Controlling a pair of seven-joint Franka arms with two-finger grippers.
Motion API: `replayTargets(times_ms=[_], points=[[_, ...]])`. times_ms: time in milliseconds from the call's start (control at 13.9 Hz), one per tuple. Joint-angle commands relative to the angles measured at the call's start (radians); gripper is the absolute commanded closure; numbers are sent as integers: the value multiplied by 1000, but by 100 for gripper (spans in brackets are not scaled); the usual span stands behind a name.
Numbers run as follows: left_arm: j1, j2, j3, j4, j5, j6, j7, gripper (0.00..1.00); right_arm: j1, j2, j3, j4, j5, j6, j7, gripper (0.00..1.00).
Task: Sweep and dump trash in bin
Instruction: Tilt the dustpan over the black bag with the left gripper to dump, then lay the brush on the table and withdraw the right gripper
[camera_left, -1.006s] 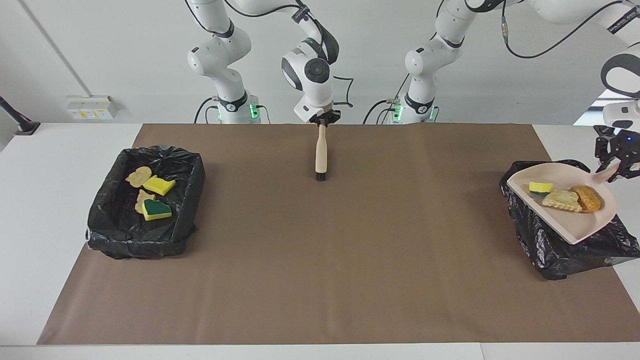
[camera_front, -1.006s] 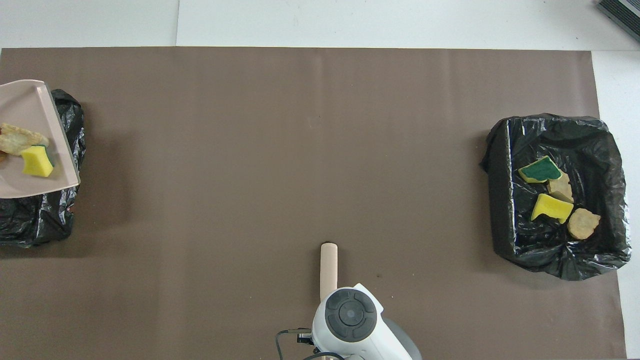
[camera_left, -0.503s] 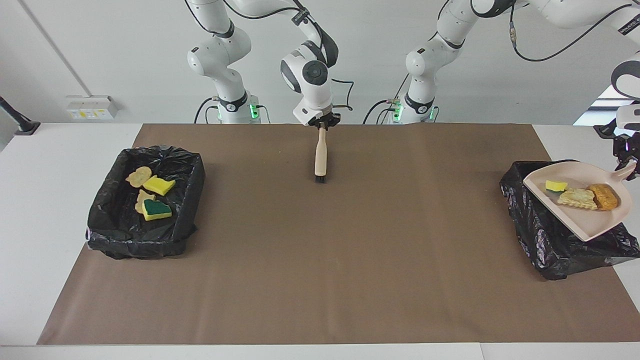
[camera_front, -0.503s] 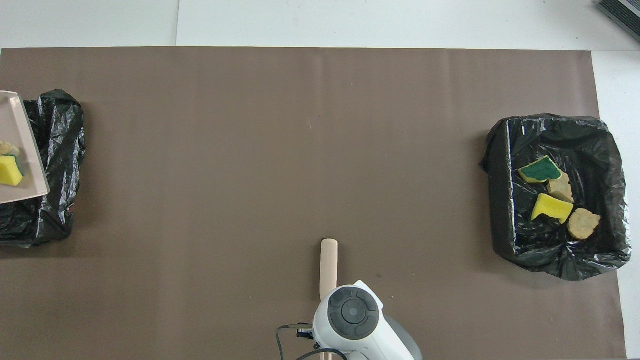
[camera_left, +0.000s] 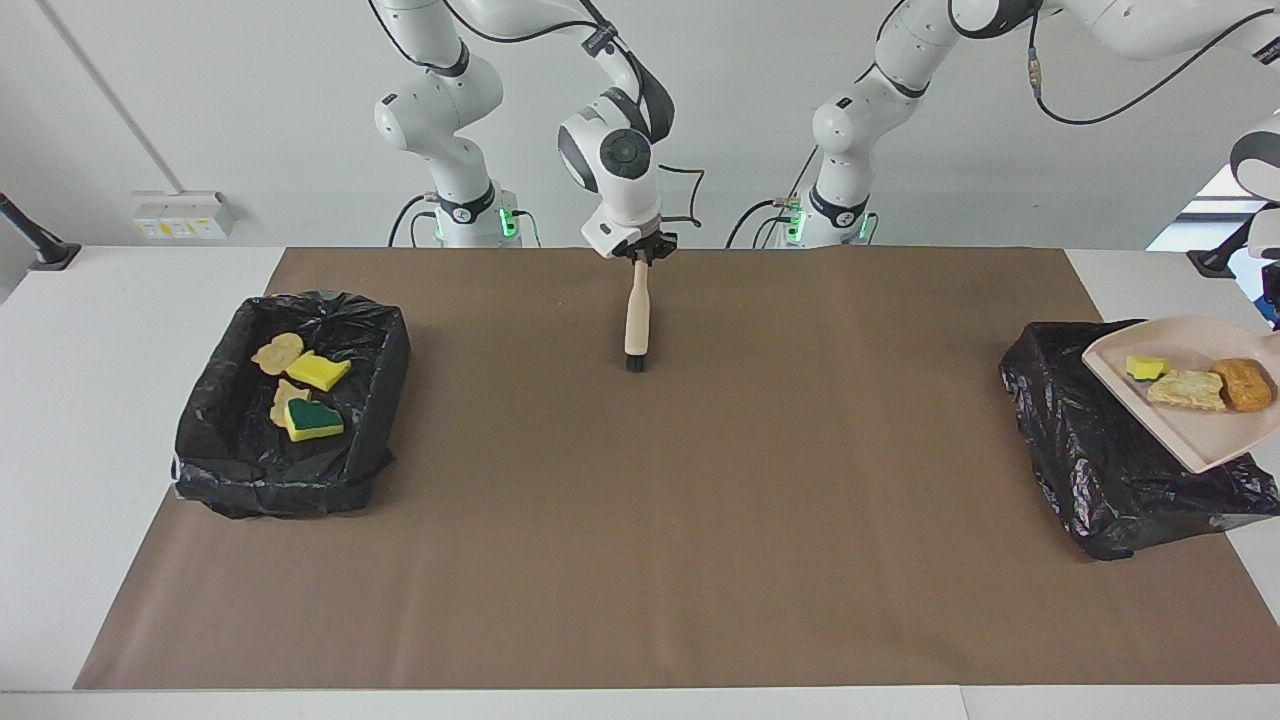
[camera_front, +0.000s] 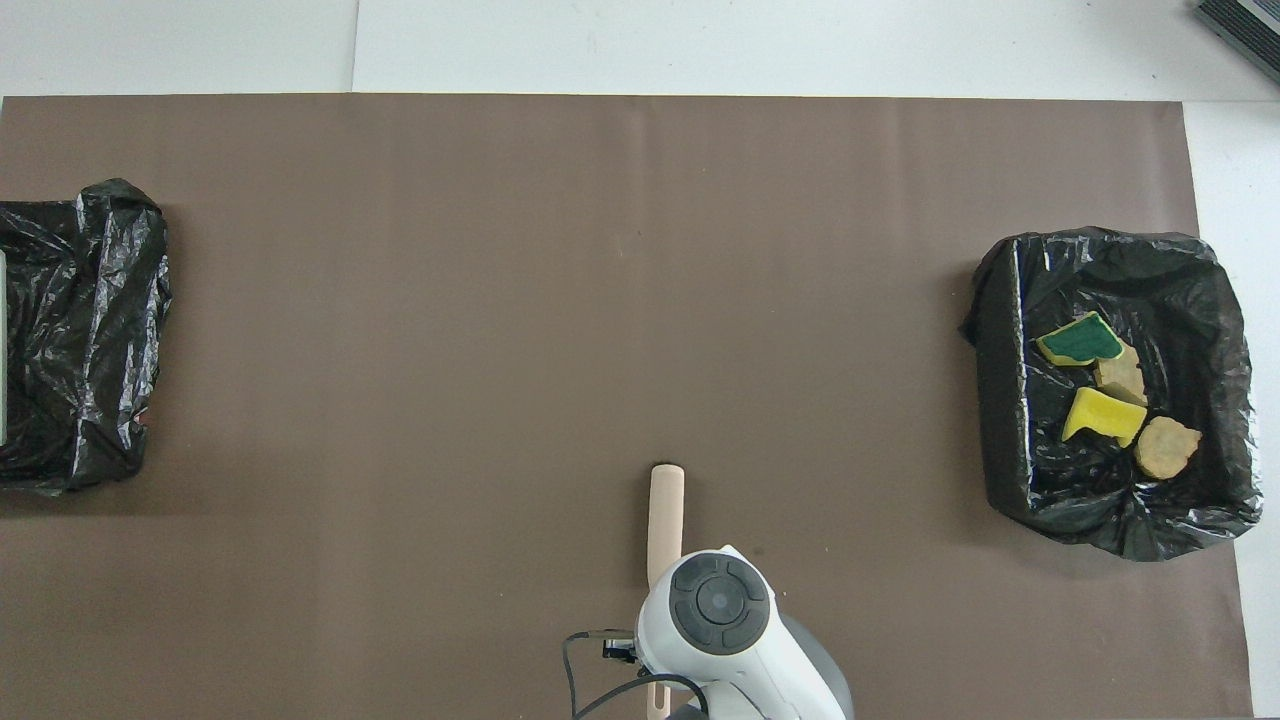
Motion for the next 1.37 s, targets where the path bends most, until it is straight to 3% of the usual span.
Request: replayTargets(times_ms=[0, 359, 719, 1006, 1294], points=[[-34, -12, 10, -5, 77, -11, 3, 100, -4, 17, 4, 6, -11, 22, -45, 0], [-57, -35, 12, -5, 198, -48, 0, 100, -27, 28, -4, 81, -72, -12, -51, 0], [-64, -66, 13, 9, 268, -48, -7, 100, -169, -15, -4, 126, -207, -73, -66, 0], [-77, -123, -1, 9, 243, -72, -10, 100, -293, -67, -5, 192, -276, -193, -158, 0], [-127, -132, -2, 38, 40, -108, -29, 100, -352, -62, -5, 246, -390, -207, -178, 0]])
